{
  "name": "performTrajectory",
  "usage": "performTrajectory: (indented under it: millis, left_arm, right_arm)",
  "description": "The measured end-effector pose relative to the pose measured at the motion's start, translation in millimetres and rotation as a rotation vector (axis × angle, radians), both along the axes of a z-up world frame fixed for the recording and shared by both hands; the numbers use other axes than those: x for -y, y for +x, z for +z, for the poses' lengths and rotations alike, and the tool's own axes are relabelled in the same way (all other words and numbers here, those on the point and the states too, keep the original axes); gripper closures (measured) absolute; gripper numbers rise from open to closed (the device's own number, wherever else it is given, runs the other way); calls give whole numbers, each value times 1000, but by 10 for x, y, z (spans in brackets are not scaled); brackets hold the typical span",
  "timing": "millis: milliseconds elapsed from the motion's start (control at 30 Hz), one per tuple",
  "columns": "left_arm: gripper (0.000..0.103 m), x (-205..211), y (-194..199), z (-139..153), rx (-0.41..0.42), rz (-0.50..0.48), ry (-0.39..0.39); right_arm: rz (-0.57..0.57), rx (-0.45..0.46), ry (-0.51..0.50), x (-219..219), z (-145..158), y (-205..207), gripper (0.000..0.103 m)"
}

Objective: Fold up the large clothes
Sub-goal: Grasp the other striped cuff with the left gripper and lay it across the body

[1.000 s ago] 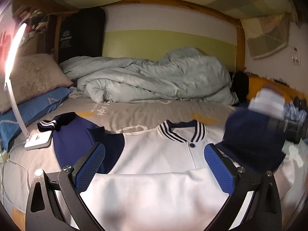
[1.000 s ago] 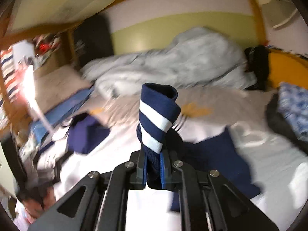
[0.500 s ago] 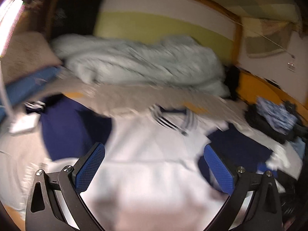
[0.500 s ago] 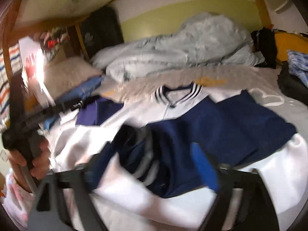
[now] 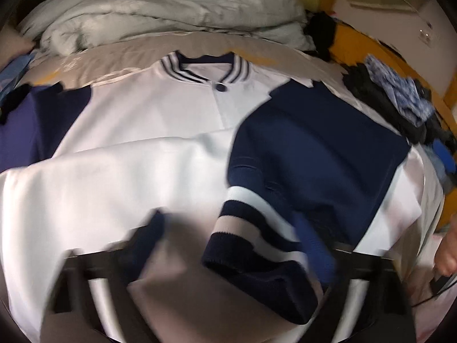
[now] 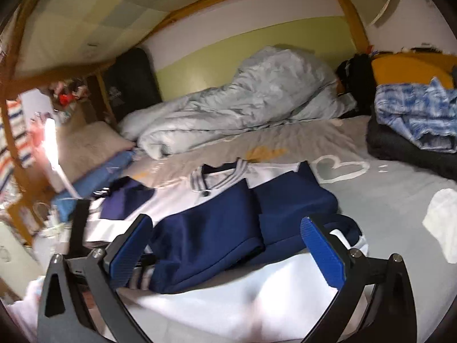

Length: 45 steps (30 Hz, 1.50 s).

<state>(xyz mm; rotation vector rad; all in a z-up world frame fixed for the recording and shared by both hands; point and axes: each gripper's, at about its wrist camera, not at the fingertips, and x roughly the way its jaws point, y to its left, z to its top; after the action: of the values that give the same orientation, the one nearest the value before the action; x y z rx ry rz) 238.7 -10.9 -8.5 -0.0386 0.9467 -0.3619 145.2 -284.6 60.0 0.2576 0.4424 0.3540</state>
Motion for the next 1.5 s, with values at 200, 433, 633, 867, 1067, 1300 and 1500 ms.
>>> performTrajectory:
  millis: [200,433,633,867,1067,1300,1500]
  left_arm:
    - [97,126,-125,343,206,17,149]
    - [98,-52,291,770,339,140,344]
    - [98,-418,1009,936,324,294,479]
    - [98,-750,1472,798,261,386,515]
    - [98,-838,1519,553,246,449,576]
    - [98,-982,1489,404,203,448,580]
    - [98,-1010,1476,339,200,404,498]
  right_arm:
    - [27,-23,56,77,-27,-15,83]
    - [-61,-73,-15,94,-113,94,103]
    - [-150,-104,-99,111,-82,275,103]
    - [-182,-139,-182,179,107,677,49]
    - [-158,-315,-270,159,25,1459,48]
    - [-156,-521,-268,177,-232,2386,49]
    - [-87,-665,-329,25,-653,2635,88]
